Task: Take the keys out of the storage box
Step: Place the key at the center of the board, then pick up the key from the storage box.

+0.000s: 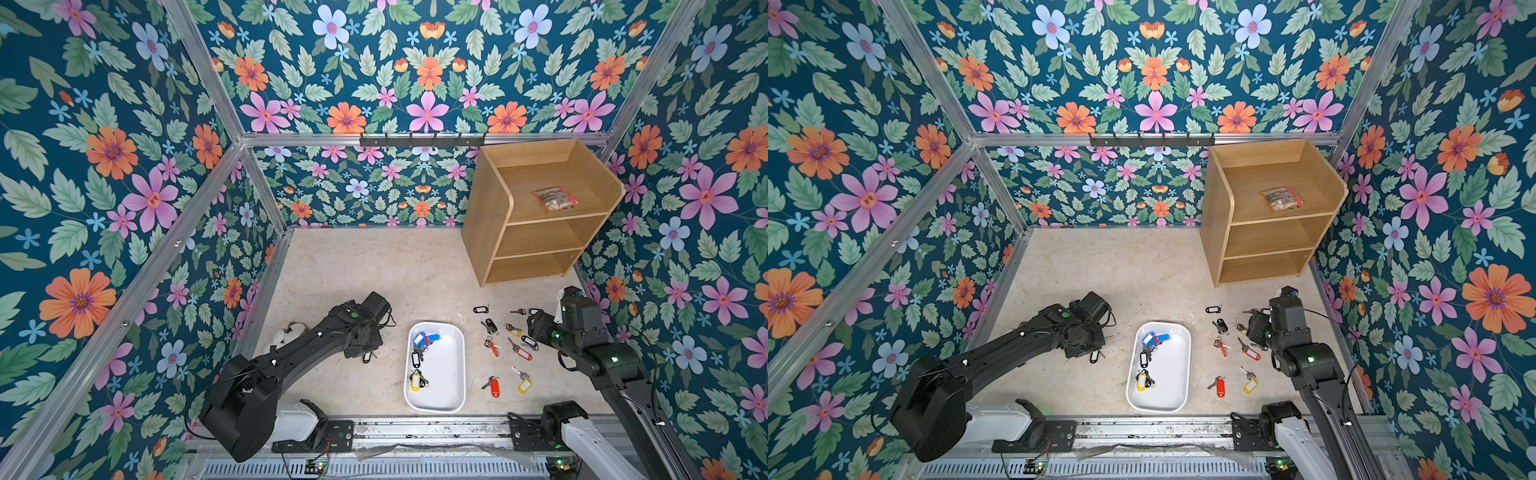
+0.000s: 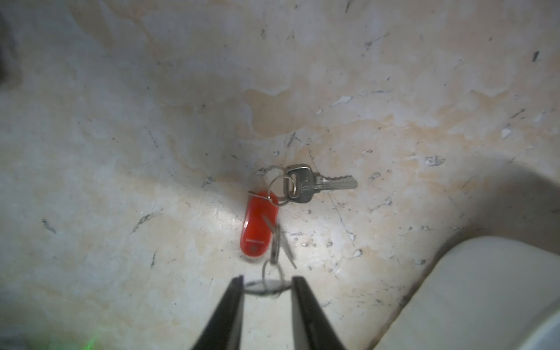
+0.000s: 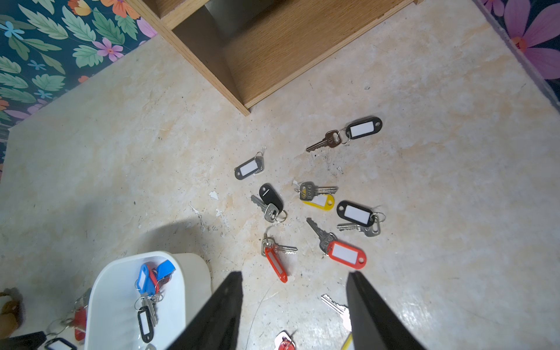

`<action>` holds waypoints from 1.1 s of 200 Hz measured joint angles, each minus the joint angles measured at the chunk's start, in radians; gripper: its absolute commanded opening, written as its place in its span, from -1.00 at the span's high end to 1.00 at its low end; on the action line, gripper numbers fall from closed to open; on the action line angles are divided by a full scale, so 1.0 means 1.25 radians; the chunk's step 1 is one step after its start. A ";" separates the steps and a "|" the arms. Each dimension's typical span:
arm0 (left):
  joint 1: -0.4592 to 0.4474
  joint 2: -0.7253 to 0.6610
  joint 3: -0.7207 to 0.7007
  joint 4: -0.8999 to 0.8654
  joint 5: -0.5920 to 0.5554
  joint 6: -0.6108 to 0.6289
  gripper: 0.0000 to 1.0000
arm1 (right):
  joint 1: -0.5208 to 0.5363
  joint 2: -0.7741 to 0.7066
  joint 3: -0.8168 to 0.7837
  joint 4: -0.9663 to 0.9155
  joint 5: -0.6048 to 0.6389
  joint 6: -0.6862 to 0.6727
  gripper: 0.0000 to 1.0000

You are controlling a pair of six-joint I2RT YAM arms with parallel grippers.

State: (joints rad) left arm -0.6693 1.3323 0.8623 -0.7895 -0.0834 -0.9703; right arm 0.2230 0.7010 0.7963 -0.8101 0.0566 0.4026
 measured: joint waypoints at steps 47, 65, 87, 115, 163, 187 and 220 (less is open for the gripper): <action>-0.052 -0.054 0.109 -0.059 -0.052 -0.021 -0.64 | 0.001 0.005 0.000 0.000 0.000 0.000 -0.19; -0.139 -0.042 0.149 -0.075 -0.076 -0.058 -0.34 | 0.001 0.004 0.000 0.000 0.000 0.000 -0.19; -0.268 0.031 0.192 -0.065 -0.072 -0.107 0.16 | 0.001 0.004 0.000 0.000 0.000 0.000 -0.19; -0.396 0.143 0.241 -0.018 -0.055 -0.173 0.41 | 0.001 -0.002 -0.001 0.000 -0.001 0.000 -0.19; -0.471 0.262 0.305 0.028 -0.039 -0.252 0.38 | 0.006 -0.011 -0.001 0.001 -0.004 0.000 -0.19; -0.482 0.268 0.284 0.026 -0.040 -0.302 -0.43 | 0.014 -0.021 -0.001 0.001 -0.004 0.000 -0.19; -0.497 0.276 0.271 0.003 -0.077 -0.399 -0.57 | 0.024 -0.033 -0.001 0.008 -0.006 0.000 -0.20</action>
State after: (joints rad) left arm -1.2903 1.6768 1.2015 -0.7856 -0.1791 -1.4693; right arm 0.2527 0.6601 0.7956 -0.8001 0.0486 0.4026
